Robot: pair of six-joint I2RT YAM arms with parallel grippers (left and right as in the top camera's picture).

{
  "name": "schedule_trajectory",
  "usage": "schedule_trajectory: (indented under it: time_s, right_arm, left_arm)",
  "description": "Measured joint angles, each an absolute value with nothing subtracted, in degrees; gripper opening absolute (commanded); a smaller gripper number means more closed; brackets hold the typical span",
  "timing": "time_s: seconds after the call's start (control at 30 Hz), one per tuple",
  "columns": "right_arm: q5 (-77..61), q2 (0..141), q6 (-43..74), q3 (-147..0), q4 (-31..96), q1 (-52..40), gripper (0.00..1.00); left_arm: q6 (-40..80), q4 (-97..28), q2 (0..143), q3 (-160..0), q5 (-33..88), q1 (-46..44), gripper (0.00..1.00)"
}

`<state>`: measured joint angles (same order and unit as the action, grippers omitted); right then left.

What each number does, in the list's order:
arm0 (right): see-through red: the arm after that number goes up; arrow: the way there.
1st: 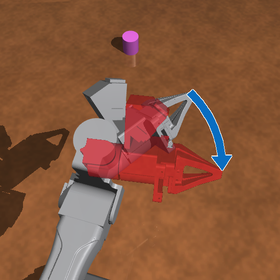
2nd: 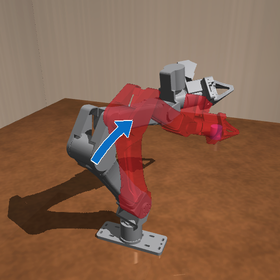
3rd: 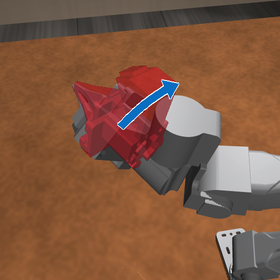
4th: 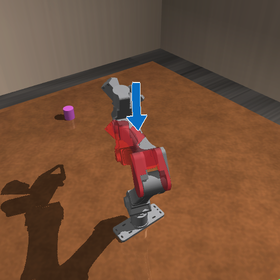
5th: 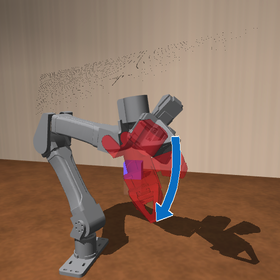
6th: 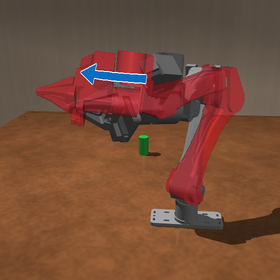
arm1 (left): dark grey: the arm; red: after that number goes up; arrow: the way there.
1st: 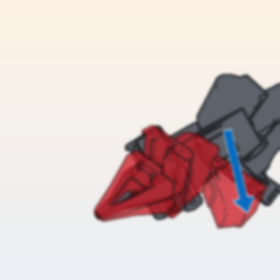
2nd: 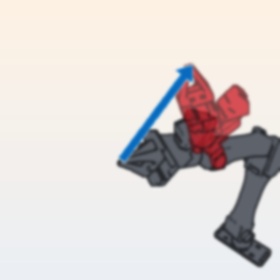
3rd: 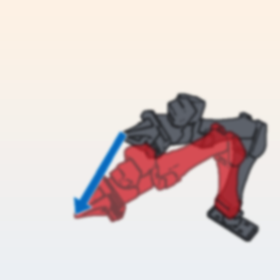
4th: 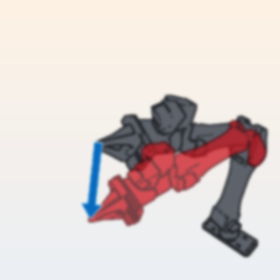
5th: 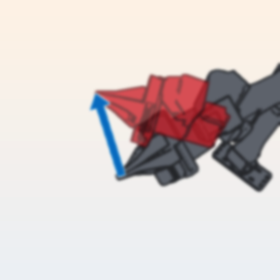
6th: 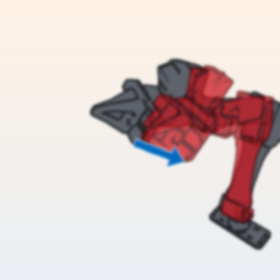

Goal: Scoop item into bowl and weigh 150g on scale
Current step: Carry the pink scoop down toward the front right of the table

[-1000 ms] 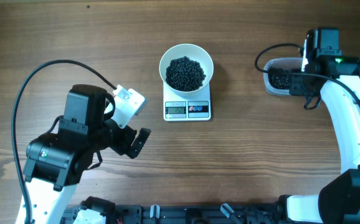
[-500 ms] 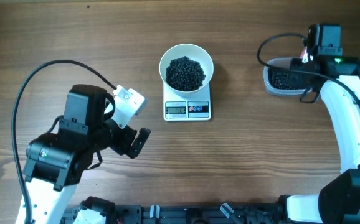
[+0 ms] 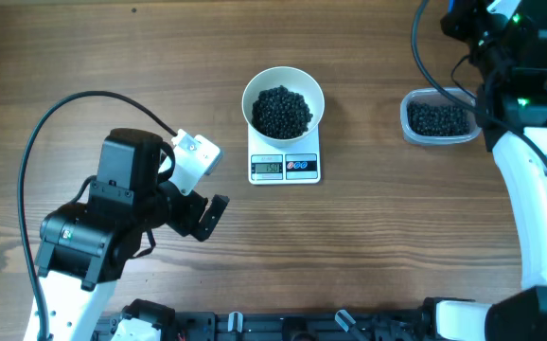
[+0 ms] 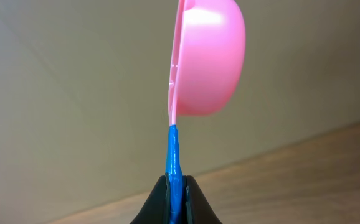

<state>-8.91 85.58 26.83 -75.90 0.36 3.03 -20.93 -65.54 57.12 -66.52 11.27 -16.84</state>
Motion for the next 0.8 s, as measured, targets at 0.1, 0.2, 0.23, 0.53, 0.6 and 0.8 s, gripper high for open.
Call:
schedule_trajectory:
  time_s: [0.1, 0.2, 0.23, 0.53, 0.6, 0.8]
  right_arm:
    - [-11.00, 83.59, 27.44, -75.88, 3.84, 3.03, 0.04]
    - [-12.01, 79.90, 27.38, -75.88, 9.61, 3.03, 0.04]
    - [-12.03, 78.06, 27.31, -75.88, 11.70, 3.03, 0.04]
    - [-10.59, 59.48, 29.15, -76.58, 49.28, 3.03, 0.04]
    - [-10.41, 57.91, 31.44, -76.40, 60.82, 3.03, 0.04]
    - [-9.54, 56.05, 37.47, -75.81, 76.99, 3.03, 0.04]
  left_arm:
    - [-20.93, -65.54, 57.12, -66.52, 11.27, -16.84, 1.00]
    - [-20.93, -65.58, 57.12, -66.52, 11.29, -16.84, 1.00]
    - [-20.93, -65.52, 57.12, -66.52, 11.27, -16.84, 1.00]
    - [-20.93, -65.60, 57.12, -66.54, 11.29, -16.84, 1.00]
    - [-20.93, -65.58, 57.12, -66.54, 11.29, -16.84, 1.00]
    - [-20.93, -65.54, 57.12, -66.57, 11.27, -16.84, 1.00]
